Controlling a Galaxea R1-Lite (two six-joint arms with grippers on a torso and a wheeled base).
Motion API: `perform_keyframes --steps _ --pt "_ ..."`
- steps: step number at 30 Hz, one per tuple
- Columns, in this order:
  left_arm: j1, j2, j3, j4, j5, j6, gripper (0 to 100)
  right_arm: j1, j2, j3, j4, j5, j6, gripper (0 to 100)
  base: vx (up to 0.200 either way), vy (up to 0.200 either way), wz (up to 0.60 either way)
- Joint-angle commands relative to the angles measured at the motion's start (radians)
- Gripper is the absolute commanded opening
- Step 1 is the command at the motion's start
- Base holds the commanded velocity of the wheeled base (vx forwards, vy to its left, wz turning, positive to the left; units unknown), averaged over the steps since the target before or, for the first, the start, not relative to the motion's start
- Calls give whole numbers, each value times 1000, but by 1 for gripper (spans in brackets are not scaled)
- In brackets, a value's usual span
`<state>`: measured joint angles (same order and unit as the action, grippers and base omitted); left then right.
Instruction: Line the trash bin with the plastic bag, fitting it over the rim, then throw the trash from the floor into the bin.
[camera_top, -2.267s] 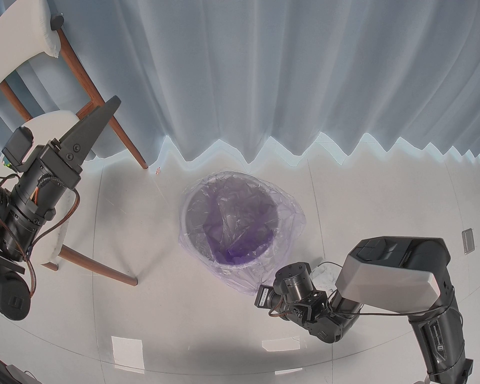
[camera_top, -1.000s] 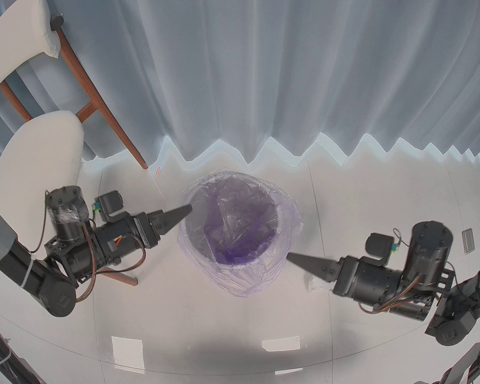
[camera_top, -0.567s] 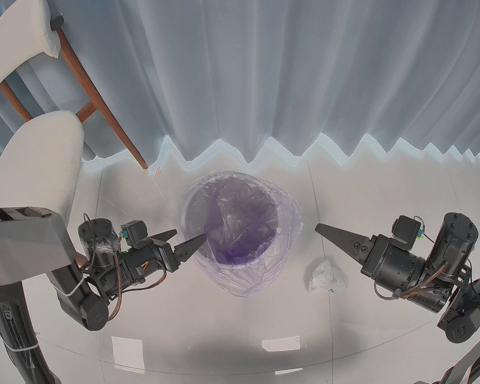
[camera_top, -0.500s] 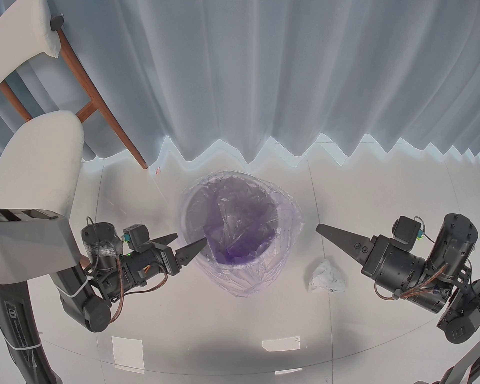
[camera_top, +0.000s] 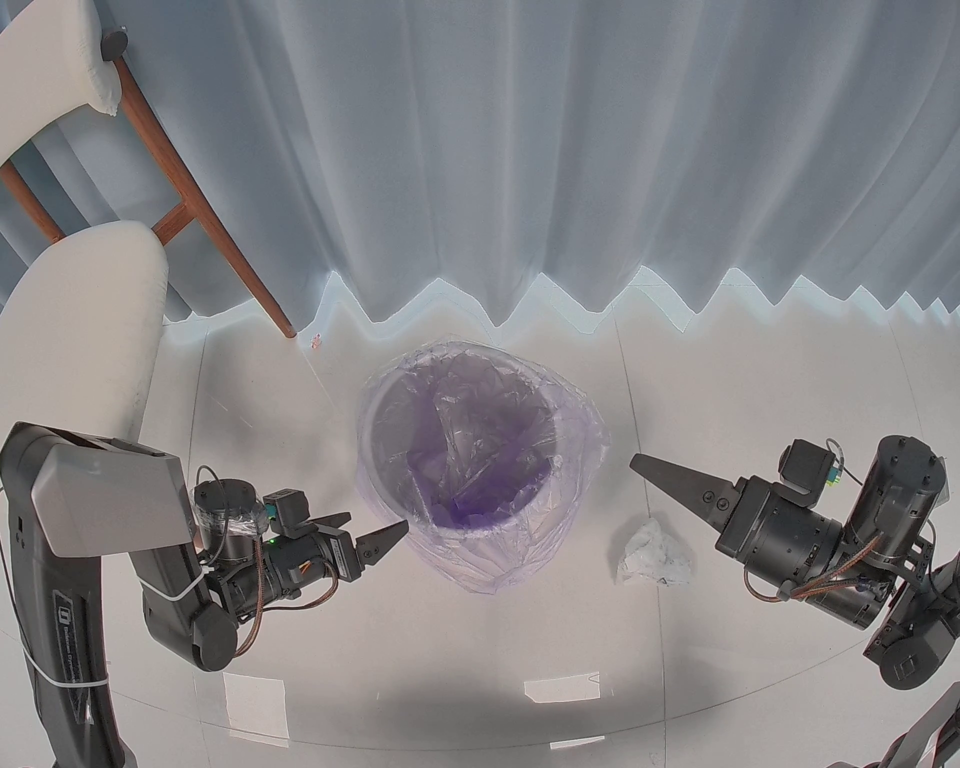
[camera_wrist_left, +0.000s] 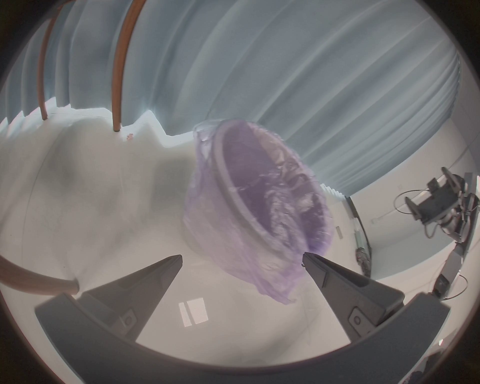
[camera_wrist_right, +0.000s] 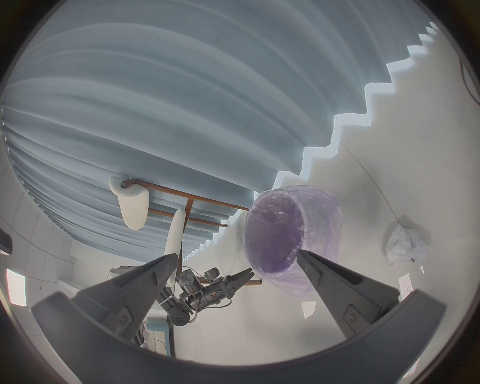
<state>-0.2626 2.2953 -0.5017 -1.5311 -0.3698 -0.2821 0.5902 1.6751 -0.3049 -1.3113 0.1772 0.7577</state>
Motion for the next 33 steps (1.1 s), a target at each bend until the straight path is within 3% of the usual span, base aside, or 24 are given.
perform_keyframes --steps 1,10,21,26,33 --pt "-1 96 -80 -8 66 0 100 0 52 7 -46 -1 -1 100 0 0 0" --pt "0 118 -101 -9 81 -6 100 0 112 24 -152 -5 -1 100 0 0 0" --pt "-81 3 -89 -14 94 -32 100 0 120 29 -158 -5 -1 100 0 0 0" --pt "-112 -88 -9 -12 84 -60 100 3 117 30 -158 -5 -3 100 0 0 0" --pt "-139 -34 35 -12 84 -23 100 8 118 38 -158 -5 -3 100 0 0 0"
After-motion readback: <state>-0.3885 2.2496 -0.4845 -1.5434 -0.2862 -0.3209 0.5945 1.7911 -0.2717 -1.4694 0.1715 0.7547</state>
